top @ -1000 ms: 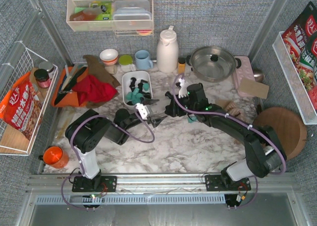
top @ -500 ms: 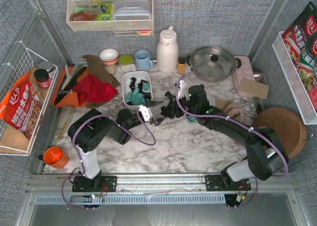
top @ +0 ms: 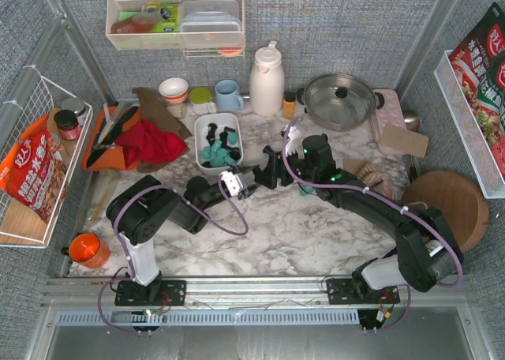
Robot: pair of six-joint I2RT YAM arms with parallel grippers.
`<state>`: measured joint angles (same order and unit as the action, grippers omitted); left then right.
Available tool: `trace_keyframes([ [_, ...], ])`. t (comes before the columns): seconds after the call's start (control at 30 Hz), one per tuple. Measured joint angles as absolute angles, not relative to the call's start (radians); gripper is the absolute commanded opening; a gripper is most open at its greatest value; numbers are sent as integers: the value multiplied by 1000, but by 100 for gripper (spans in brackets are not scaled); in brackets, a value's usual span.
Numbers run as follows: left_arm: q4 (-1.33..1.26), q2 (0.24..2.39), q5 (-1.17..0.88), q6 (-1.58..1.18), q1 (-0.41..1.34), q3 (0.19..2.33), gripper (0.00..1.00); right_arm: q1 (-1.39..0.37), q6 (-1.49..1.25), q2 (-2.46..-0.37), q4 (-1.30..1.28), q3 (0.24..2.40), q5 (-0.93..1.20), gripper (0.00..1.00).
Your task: Mix the coffee capsules in the storage basket
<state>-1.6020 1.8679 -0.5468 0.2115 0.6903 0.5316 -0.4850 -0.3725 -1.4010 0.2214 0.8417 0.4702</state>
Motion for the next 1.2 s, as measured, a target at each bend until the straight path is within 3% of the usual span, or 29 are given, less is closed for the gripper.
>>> trace_keyframes([
  [0.37, -1603, 1843, -382, 216, 688, 487, 38, -472, -291, -1333, 154, 842, 363, 72],
  [0.73, -1553, 1742, -152, 53, 631, 503, 38, -472, -168, -1245, 186, 682, -32, 71],
  [1.0, -1087, 1636, 10, -101, 569, 719, 42, -472, -148, -1223, 221, 607, -220, 71],
  [1.2, -700, 1713, 123, -189, 503, 965, 44, -474, -162, -1279, 234, 618, -242, 71],
])
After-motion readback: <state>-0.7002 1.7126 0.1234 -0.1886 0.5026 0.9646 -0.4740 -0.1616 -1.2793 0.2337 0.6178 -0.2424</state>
